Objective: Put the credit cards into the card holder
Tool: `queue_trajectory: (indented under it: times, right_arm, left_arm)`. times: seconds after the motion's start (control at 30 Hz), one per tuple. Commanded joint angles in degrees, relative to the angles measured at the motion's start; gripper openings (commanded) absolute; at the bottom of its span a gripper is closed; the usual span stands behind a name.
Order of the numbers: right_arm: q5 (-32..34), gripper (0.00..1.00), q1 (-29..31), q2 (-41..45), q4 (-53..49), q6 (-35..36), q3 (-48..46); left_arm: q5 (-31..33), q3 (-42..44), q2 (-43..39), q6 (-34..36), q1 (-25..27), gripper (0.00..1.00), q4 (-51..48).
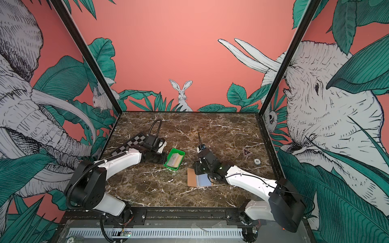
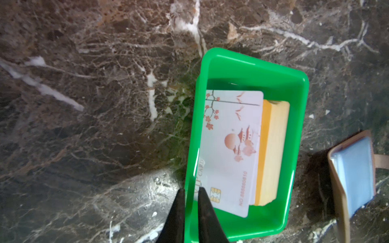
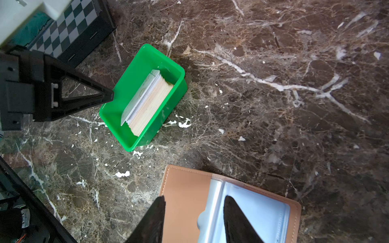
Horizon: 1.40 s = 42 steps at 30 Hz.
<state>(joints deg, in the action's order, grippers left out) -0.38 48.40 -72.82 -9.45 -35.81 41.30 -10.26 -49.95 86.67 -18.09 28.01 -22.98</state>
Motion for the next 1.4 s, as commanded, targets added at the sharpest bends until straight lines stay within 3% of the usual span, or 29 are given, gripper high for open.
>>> queue_trajectory:
  times: [0.0, 0.47, 0.63, 0.9, 1.2, 1.37]
  right_arm:
    - [0.6, 0.45, 0.5, -0.6, 1.2, -0.1, -0.3]
    - [0.0, 0.45, 0.6, -2.0, 1.6, 0.0, 0.3]
    - [0.1, 0.45, 0.7, -2.0, 1.5, 0.1, 0.4]
    - [0.6, 0.45, 0.6, -1.1, 1.4, -0.2, -0.8]
    - [1.2, 0.45, 0.7, 0.0, 1.2, -0.4, -1.7]
    - [1.3, 0.45, 0.6, 0.1, 1.4, -0.5, -1.7]
  left_arm:
    - [1.6, 1.6, -2.6, -2.8, 1.1, 0.13, -0.8]
    - [3.2, 1.2, -4.8, -4.6, 2.8, 0.1, -3.4]
    - [6.4, -1.8, -4.4, -2.3, 2.8, 0.25, -6.5]
    - [3.1, -4.9, -0.3, -2.2, 2.7, 0.3, -6.1]
    - [1.7, -4.9, 4.0, -4.6, 2.7, 0.29, -4.0]
    - [1.4, -4.3, 4.7, -5.9, 2.7, 0.24, -3.2]
